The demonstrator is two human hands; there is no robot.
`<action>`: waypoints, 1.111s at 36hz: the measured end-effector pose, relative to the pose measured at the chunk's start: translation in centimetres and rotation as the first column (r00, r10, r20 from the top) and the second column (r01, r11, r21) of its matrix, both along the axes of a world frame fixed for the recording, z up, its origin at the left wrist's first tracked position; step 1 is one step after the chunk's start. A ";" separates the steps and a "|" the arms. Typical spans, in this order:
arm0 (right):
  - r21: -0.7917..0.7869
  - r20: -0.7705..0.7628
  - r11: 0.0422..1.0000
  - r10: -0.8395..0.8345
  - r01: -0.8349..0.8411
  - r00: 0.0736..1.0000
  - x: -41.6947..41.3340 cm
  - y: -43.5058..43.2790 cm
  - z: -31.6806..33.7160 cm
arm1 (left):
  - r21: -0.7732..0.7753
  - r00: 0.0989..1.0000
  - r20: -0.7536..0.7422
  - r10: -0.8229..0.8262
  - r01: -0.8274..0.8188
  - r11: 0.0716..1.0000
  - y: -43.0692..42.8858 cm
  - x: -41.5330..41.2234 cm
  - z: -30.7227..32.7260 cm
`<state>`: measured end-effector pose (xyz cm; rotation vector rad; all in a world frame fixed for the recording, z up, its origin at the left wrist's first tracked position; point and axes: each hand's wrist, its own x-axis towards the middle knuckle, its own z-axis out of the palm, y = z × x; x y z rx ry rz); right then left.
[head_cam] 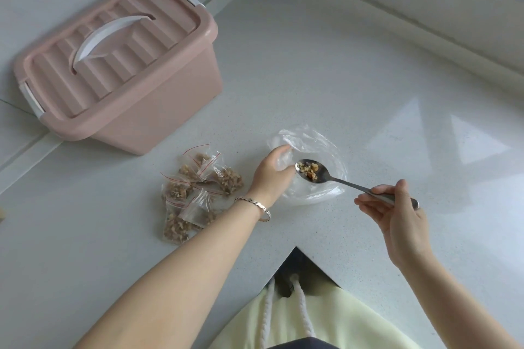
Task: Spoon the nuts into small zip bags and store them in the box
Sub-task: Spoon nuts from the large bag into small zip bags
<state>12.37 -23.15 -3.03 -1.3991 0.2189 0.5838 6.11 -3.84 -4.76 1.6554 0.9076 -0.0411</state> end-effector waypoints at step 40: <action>-0.049 0.064 0.971 0.239 -0.236 0.969 -3.0 3.3 4.2 | 0.847 0.995 -0.018 -0.099 0.068 0.526 0.7 -14.1 -1.0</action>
